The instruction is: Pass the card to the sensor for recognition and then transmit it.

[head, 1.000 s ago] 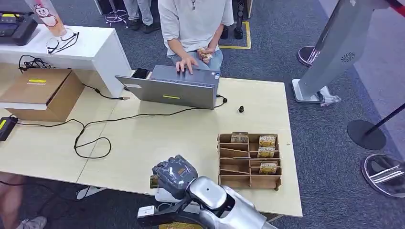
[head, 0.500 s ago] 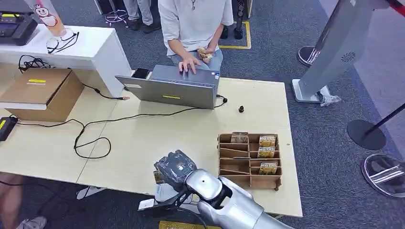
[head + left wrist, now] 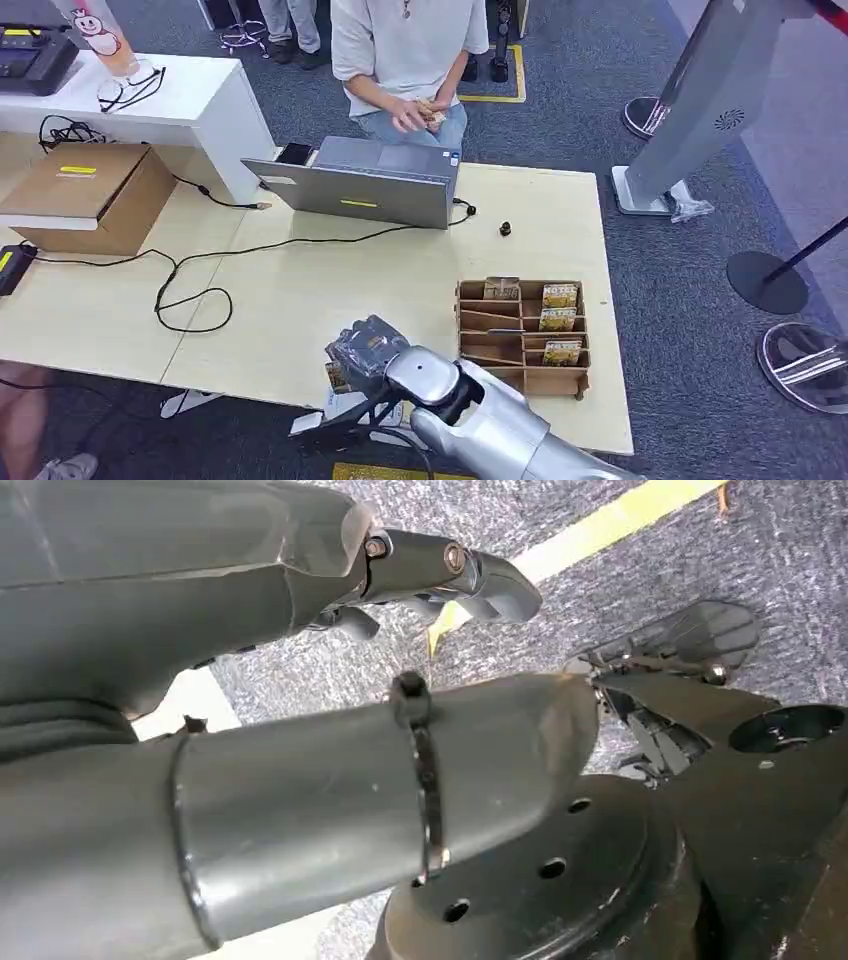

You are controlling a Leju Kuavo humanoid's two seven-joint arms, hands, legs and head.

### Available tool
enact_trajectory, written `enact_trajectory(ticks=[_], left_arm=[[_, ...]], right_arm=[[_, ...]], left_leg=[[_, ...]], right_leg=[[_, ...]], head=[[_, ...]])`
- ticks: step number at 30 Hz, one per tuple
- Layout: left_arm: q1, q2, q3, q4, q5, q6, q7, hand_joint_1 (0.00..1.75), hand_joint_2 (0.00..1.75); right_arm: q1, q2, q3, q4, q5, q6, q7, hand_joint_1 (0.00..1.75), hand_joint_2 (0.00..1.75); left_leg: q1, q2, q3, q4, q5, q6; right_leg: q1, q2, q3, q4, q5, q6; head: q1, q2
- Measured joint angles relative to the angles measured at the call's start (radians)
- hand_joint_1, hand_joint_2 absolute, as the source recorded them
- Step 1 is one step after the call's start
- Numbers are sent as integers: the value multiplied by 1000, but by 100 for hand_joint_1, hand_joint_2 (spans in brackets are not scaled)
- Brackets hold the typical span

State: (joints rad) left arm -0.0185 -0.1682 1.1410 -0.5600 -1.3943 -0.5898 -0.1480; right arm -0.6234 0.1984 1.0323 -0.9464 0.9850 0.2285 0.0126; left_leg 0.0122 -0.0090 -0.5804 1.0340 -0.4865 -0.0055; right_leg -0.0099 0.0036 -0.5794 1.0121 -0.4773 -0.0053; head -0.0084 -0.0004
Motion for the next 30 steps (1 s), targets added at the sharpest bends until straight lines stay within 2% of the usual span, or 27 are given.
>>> enact_trajectory(ticks=[15, 26, 30], left_arm=[[-1, 1, -1, 0, 23, -1, 21, 0, 0], [-2, 1, -9, 0, 45, -2, 37, 0, 0], [-1, 1, -17, -3, 49, -3, 41, 0, 0]], right_arm=[[-69, 6, 4, -23, -37, 113, 14, 175, 175], [-112, 14, 37, -23, -85, 267, -5, 175, 175], [-121, 16, 48, -23, -108, 294, -10, 175, 175]], left_leg=[[0, 0, 0, 0, 0, 0], [0, 0, 0, 0, 0, 0], [0, 0, 0, 0, 0, 0]], right_leg=[[0, 0, 0, 0, 0, 0], [0, 0, 0, 0, 0, 0], [0, 0, 0, 0, 0, 0]], head=[[0, 0], [0, 0], [0, 0]])
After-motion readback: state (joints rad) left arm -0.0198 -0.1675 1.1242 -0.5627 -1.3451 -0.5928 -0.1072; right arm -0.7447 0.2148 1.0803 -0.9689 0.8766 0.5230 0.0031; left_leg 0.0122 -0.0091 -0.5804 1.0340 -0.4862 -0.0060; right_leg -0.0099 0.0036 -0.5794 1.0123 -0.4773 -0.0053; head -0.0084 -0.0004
